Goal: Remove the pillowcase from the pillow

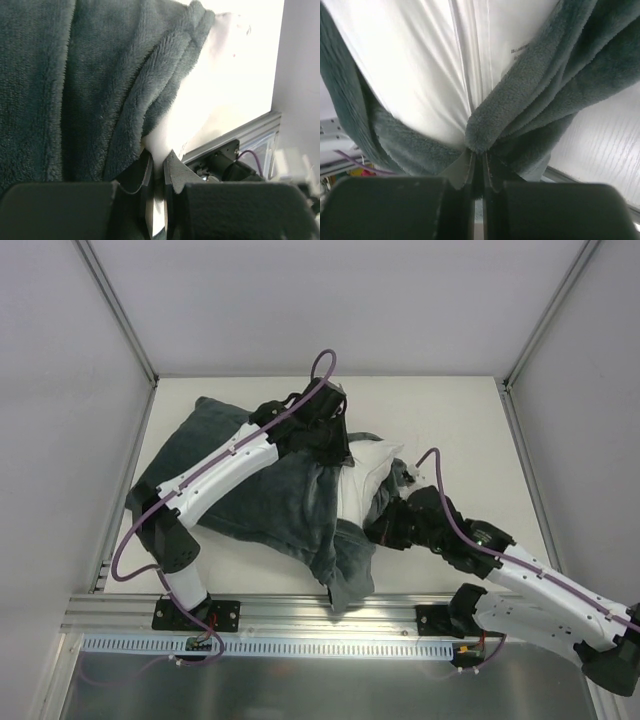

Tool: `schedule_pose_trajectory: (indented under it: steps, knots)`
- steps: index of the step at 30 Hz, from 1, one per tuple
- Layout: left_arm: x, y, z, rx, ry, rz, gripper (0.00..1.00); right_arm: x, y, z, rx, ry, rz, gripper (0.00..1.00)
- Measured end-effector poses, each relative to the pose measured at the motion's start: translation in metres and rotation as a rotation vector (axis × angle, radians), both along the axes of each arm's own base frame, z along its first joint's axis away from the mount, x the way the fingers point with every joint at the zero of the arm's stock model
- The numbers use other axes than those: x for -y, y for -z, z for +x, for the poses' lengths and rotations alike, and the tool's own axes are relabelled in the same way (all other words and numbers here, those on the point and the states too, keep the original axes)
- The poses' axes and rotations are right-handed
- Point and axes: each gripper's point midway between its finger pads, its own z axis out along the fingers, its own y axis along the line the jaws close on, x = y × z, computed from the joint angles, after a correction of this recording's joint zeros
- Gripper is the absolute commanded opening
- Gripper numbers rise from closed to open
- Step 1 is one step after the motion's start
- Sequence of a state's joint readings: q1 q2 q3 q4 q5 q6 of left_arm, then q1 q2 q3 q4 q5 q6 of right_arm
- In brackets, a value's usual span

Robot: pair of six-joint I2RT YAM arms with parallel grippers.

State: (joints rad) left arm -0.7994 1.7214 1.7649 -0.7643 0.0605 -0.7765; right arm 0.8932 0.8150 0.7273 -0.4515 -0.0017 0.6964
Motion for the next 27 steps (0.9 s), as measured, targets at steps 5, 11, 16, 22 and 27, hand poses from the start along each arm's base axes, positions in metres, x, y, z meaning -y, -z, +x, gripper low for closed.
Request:
schedule_pose_trajectory:
  steps: [5, 11, 16, 22, 27]
  knots:
    - [-0.005, -0.002, 0.011, -0.040, -0.043, -0.005, 0.00, -0.006, 0.002, -0.030, 0.039, -0.079, 0.000, 0.01]
    - [-0.013, -0.023, 0.038, -0.006, -0.093, -0.048, 0.00, -0.015, 0.023, -0.068, 0.032, -0.167, -0.060, 0.01]
    - [-0.029, -0.036, 0.059, 0.012, -0.143, -0.081, 0.00, -0.022, 0.052, -0.087, 0.039, -0.205, -0.188, 0.01]
    - [-0.034, -0.038, 0.063, -0.003, -0.153, -0.104, 0.00, -0.016, 0.061, -0.075, 0.086, -0.135, -0.258, 0.01]
    - [-0.038, -0.038, 0.064, -0.001, -0.167, -0.129, 0.00, 0.009, 0.067, -0.030, 0.080, 0.002, -0.306, 0.07]
